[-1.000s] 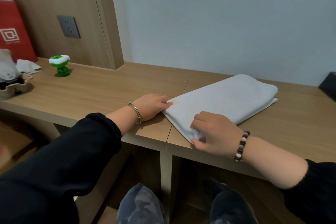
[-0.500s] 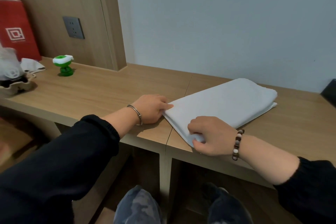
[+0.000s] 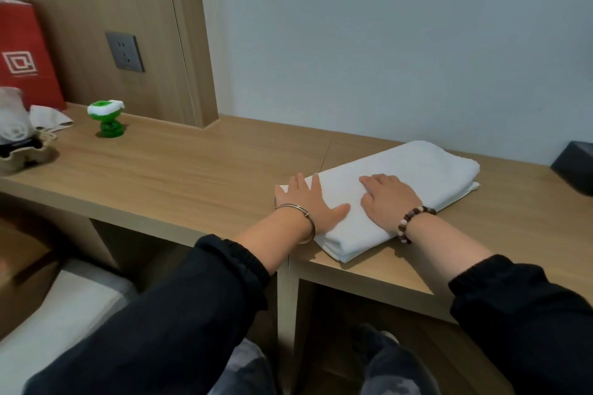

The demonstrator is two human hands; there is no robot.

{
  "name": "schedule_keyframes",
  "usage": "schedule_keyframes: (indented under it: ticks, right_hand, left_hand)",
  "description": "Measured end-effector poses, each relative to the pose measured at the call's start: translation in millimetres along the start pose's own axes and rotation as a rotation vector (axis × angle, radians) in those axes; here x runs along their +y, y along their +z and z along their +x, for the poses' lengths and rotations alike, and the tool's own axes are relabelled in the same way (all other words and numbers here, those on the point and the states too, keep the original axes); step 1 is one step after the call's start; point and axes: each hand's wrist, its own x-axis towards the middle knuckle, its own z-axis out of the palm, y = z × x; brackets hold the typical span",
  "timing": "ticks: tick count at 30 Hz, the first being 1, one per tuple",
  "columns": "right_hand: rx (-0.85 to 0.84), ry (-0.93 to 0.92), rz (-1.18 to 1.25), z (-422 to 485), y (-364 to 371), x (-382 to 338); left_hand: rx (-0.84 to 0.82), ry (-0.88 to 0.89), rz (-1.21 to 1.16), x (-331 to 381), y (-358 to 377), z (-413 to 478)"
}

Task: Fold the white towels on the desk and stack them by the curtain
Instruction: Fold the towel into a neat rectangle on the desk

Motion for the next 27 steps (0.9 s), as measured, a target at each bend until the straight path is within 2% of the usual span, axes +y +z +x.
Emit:
schedule_keyframes:
  ticks: [4, 7, 10, 12, 14, 16, 20, 24, 27]
  right_hand:
    - [0.046, 0.009, -0.082, -2, -11, -7]
    - [0.163, -0.05, -0.1, -15, -10, -18]
    - [0.224, -0.094, 0.07, -26, -4, -24]
    - [0.195, -0.051, 0.231, -23, -4, -26]
    - [0.181, 0.034, 0.269, -14, -6, -29]
    - [0.157, 0.084, 0.158, -6, -2, -29]
    - [-0.084, 0.059, 0.042, 3, 6, -18]
    - [-0.134, 0.242, 0.001, 0, 1, 30]
    - [-0.158, 0.37, -0.002, -9, -6, 72]
  left_hand:
    - [-0.029, 0.117, -0.025, -17, -2, 8]
    - [-0.093, 0.168, 0.026, -37, -13, 18]
    - [-0.148, 0.096, 0.124, -41, -24, 26]
    - [-0.125, -0.01, 0.148, -23, -25, 26]
    - [-0.094, -0.119, 0.089, -1, -20, 22]
    - [-0.067, -0.129, 0.02, 7, -13, 20]
    - [-0.046, -0.085, -0.041, -1, -10, 21]
    - [-0.031, -0.099, -0.044, -1, -8, 22]
    - [-0.027, -0.171, -0.084, -5, -7, 22]
